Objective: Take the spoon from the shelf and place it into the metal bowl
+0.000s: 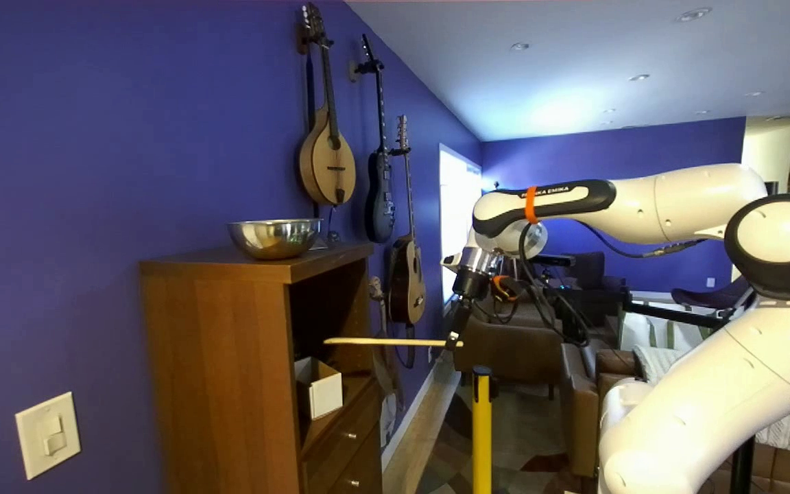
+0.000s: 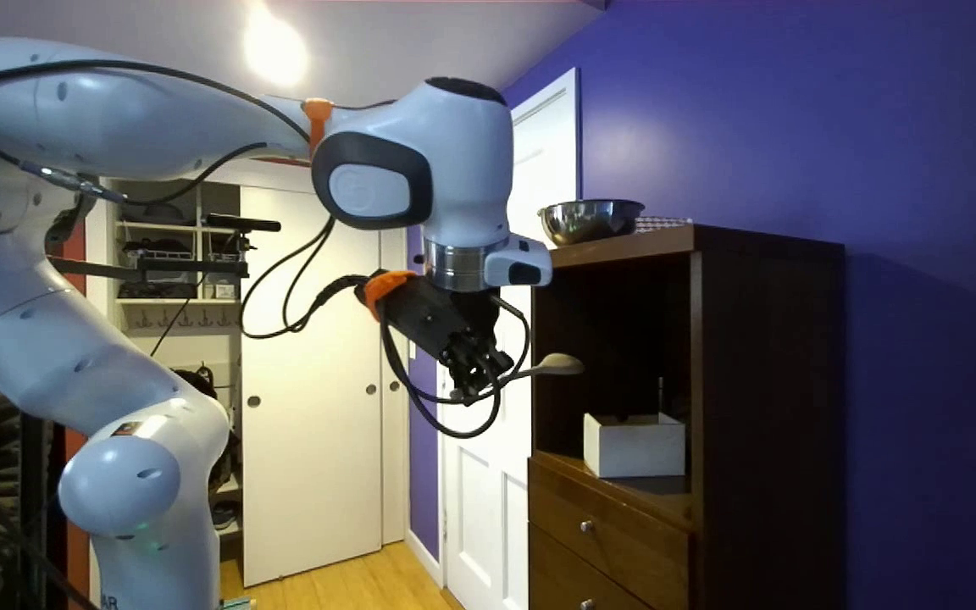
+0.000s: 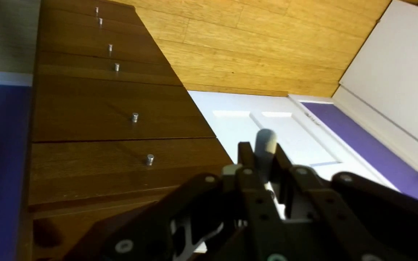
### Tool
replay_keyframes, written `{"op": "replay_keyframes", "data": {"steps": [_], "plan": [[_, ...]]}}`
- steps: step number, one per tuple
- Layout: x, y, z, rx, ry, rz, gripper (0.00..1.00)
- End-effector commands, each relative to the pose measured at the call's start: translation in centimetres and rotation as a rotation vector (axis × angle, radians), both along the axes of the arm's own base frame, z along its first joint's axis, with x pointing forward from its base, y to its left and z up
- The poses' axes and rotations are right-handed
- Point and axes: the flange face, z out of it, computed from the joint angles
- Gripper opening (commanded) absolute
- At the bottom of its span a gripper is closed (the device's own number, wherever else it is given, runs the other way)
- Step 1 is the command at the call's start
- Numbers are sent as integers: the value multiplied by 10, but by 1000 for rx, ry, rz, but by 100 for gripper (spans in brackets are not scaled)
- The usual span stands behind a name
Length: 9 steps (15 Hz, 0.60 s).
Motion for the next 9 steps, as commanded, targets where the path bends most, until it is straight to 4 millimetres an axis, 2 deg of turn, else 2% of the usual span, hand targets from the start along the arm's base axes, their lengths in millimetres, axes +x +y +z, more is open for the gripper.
{"op": "replay_keyframes", "data": {"steps": [1,5,9], "plan": [[-29,-2,13,46,-97,170,4],[-20,14,18,121,-129,362,4],[3,32,40,273,-238,456,4]]}}
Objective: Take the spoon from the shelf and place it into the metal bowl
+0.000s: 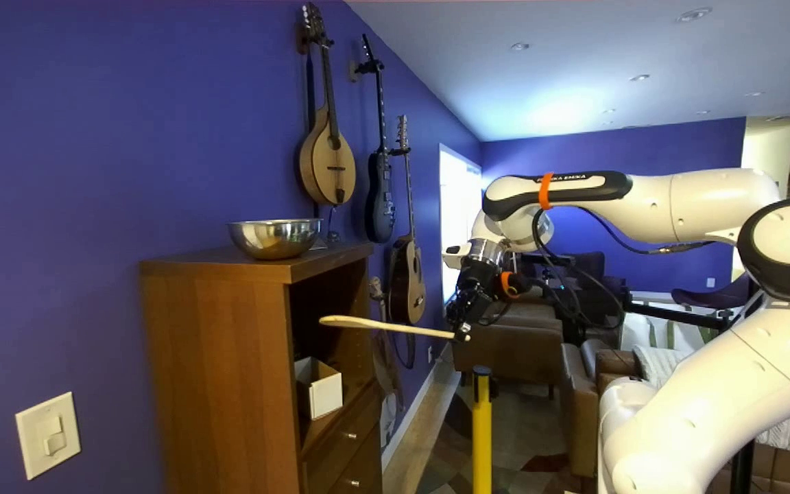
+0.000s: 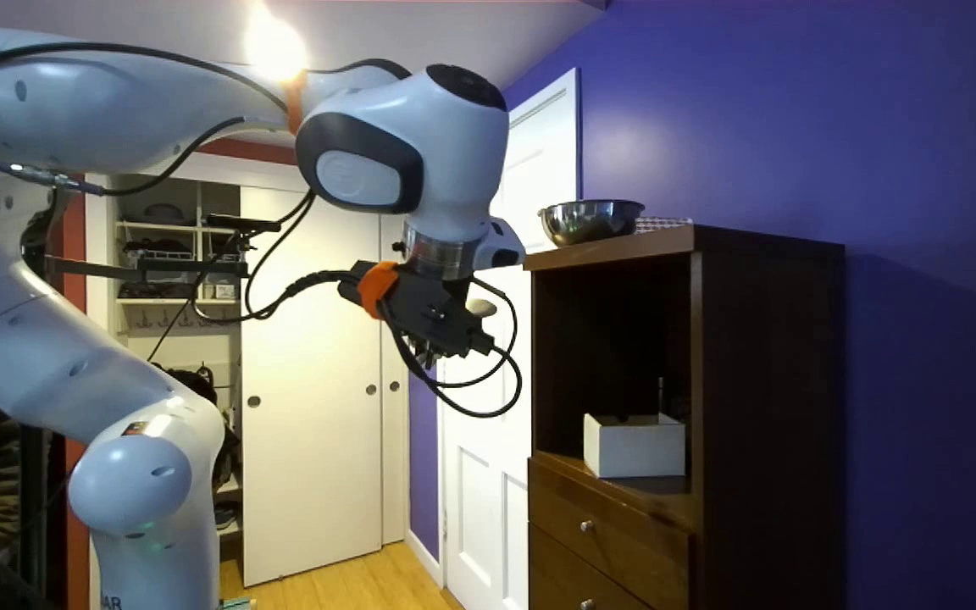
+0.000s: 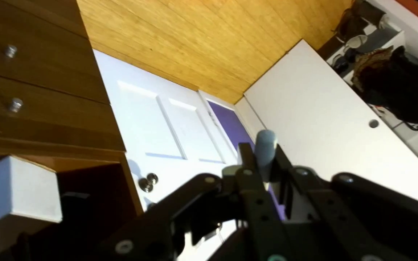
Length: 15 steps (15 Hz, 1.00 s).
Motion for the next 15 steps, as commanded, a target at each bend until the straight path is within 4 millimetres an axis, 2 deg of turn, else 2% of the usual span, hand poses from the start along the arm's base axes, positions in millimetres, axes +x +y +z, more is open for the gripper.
{"op": "replay_keyframes", "data": {"steps": [1,5,8,10,11,13,15], "plan": [[21,6,25,159,-76,92,4],[34,6,58,328,-141,139,4],[53,10,80,420,-124,-21,4],[62,10,64,331,-38,-113,4],[67,14,62,341,-24,-162,4],[71,21,82,379,-55,-256,4],[75,33,111,399,-113,-342,4]]}}
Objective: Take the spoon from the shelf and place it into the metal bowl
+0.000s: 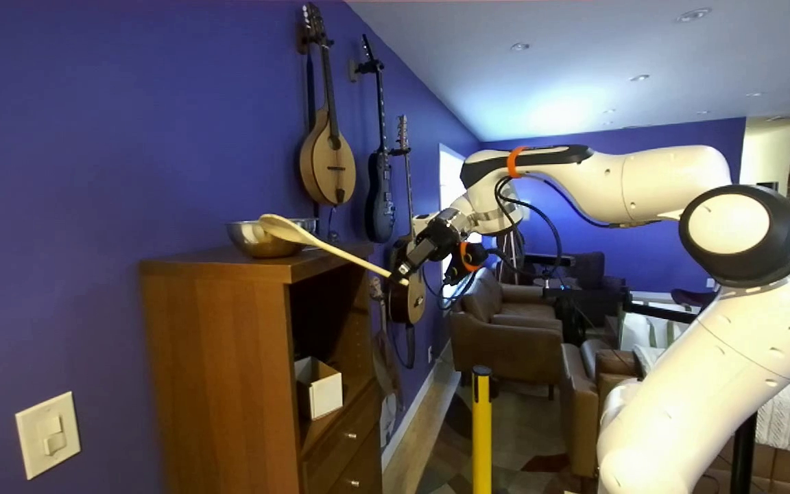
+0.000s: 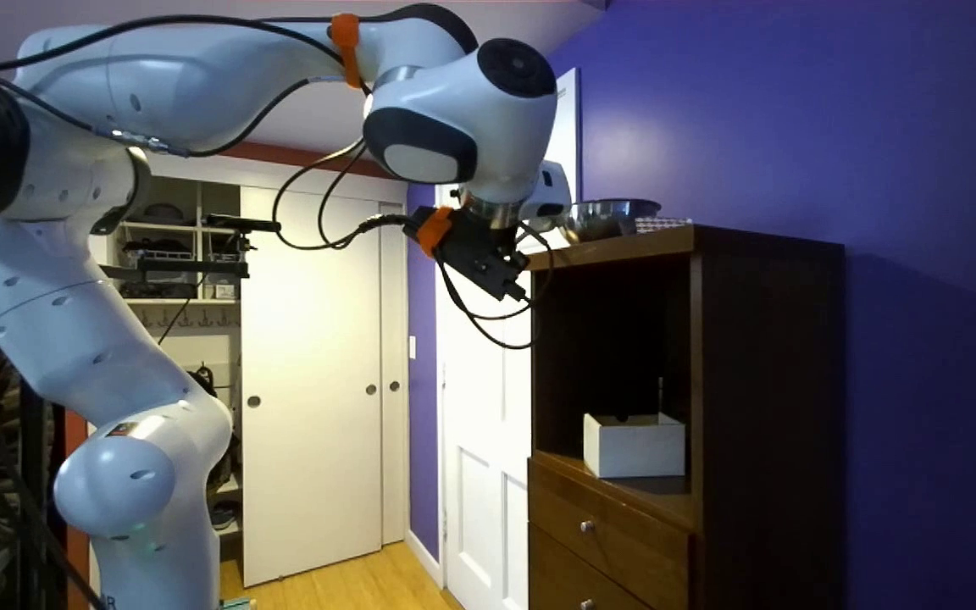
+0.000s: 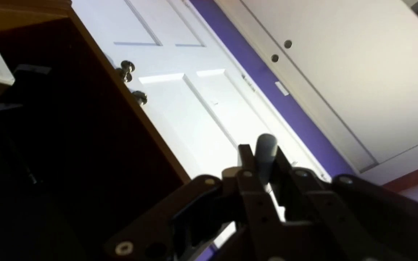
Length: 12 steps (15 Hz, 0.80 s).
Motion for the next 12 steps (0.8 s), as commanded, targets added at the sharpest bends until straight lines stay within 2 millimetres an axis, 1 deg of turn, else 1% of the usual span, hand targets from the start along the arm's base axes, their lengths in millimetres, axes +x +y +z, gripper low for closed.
{"op": "replay_keyframes", "data": {"steps": [1,4,5,7,8,10,11,12], "plan": [[0,17,54,52,-59,-177,4],[-6,29,96,65,-156,-293,4],[-6,36,107,60,-168,-285,4],[-9,44,122,56,-193,-315,4],[-7,48,128,69,-220,-372,4],[0,56,143,79,-277,-491,4],[8,63,153,68,-295,-553,4],[13,66,153,1,-286,-611,4]]}}
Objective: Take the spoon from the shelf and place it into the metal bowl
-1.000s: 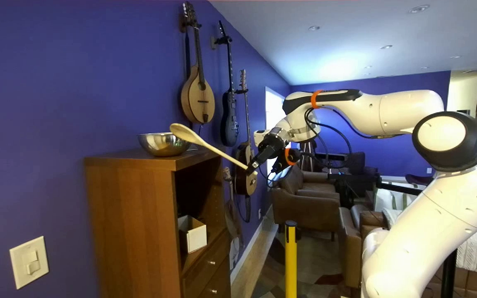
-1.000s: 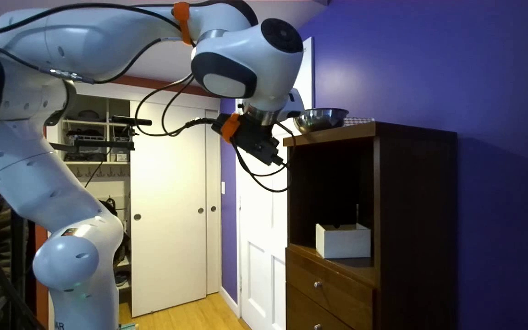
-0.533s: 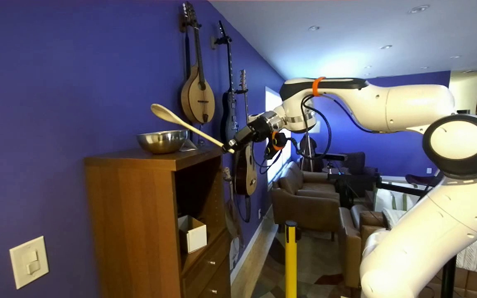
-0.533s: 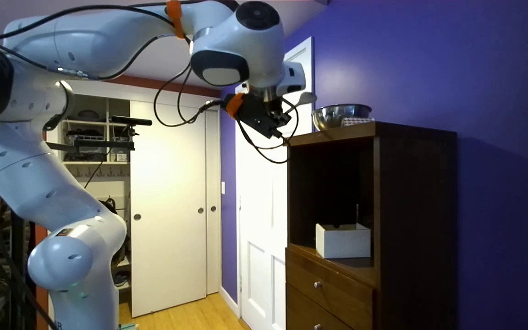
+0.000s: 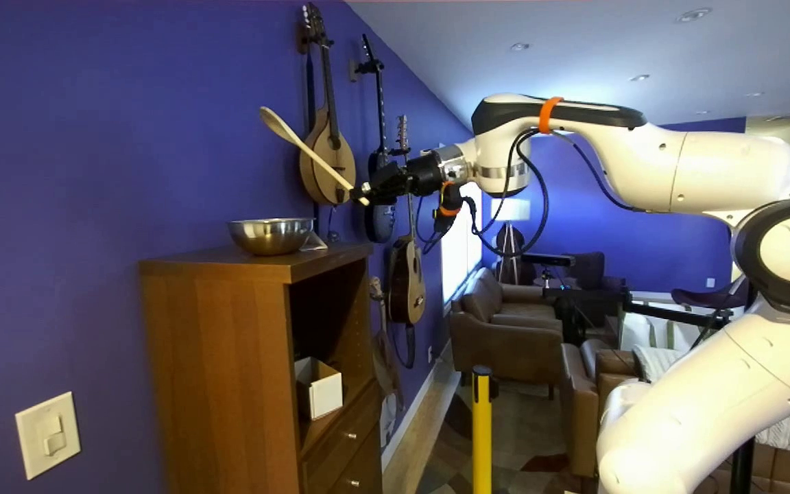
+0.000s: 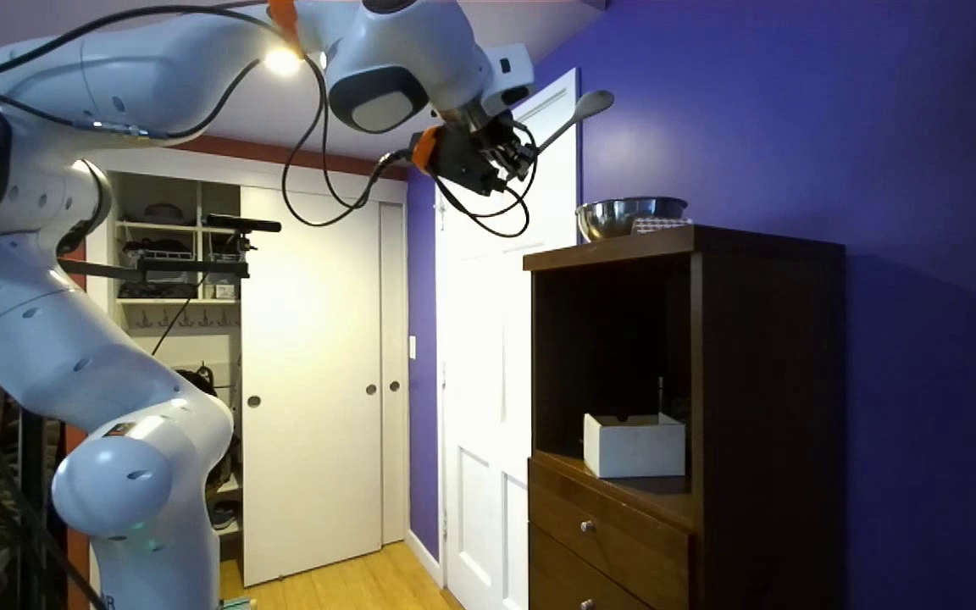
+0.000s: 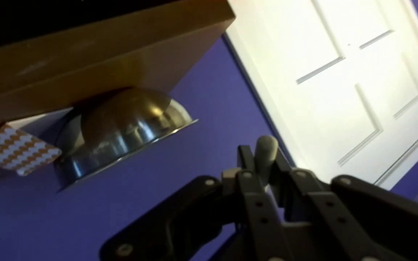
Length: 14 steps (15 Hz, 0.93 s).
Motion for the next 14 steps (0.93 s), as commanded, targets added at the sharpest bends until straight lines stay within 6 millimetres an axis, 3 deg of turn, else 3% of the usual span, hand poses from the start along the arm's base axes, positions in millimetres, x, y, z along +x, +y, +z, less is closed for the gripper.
{"op": "replay_keyframes", "data": {"steps": [1,2,3,7,12,14], "plan": [[5,6,6,-10,-8,-55,15],[8,13,9,-16,-10,-89,15],[11,18,9,-20,-12,-102,4],[24,30,38,-67,-217,-300,4],[80,66,36,-226,-224,-320,4],[103,60,34,-298,-203,-355,4]]}}
